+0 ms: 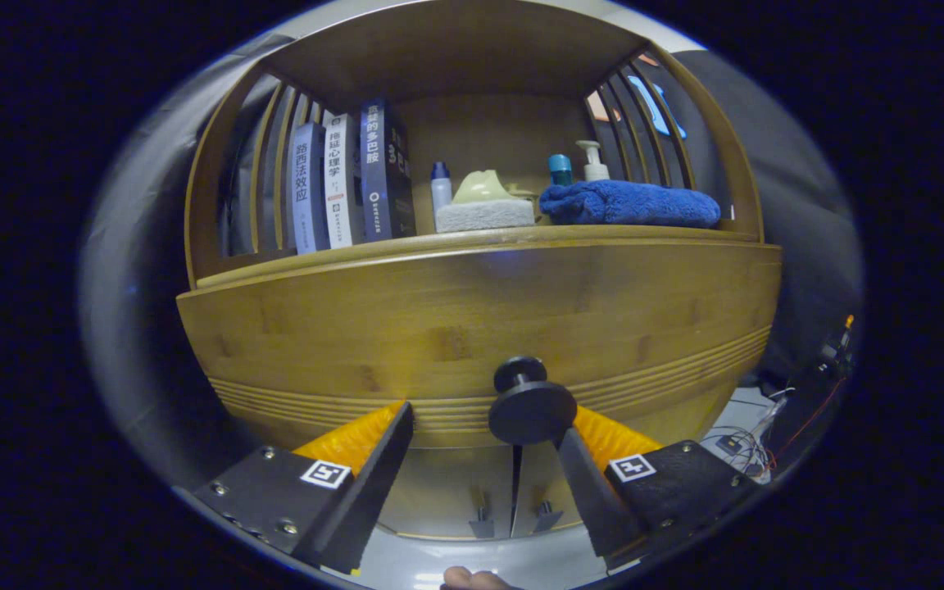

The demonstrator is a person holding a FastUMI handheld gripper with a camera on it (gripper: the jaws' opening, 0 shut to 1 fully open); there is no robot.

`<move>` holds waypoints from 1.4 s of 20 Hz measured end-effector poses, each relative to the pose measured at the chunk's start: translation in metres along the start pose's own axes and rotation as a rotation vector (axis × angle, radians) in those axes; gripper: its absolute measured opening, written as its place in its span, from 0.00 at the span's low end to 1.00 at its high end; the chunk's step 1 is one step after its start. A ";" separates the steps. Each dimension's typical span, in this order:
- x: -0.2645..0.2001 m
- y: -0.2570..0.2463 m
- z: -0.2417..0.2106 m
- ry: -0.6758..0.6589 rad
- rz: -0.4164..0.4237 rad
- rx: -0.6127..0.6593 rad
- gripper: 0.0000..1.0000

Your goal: Pull open the drawer, take out the items inside it, and place them on the countertop above the cabinet.

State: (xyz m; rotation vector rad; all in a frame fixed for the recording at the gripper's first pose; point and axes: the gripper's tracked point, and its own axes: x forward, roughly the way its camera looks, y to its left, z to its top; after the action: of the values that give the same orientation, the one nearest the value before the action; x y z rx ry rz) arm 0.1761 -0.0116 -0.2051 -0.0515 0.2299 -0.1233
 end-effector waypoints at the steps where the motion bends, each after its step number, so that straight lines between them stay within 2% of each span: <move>1: 0.004 0.000 0.000 -0.013 0.000 -0.001 0.99; 7: 0.009 0.002 0.001 -0.124 0.012 -0.027 0.99; 11: 0.008 0.003 -0.006 -0.115 -0.003 -0.204 0.99; 12: 0.008 0.005 -0.009 -0.092 0.014 -0.208 0.99; 14: 0.000 0.012 -0.010 -0.060 0.068 -0.134 0.99; 17: -0.021 0.005 -0.006 -0.029 0.075 -0.064 0.99; 20: -0.046 0.000 0.008 -0.054 0.073 -0.069 0.99; 24: -0.079 0.006 0.037 -0.113 0.092 -0.143 0.99; 28: -0.119 0.019 0.053 -0.104 0.121 -0.111 0.99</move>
State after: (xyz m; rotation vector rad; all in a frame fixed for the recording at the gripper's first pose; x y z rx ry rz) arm 0.0759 0.0242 -0.1277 -0.1537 0.1350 0.0133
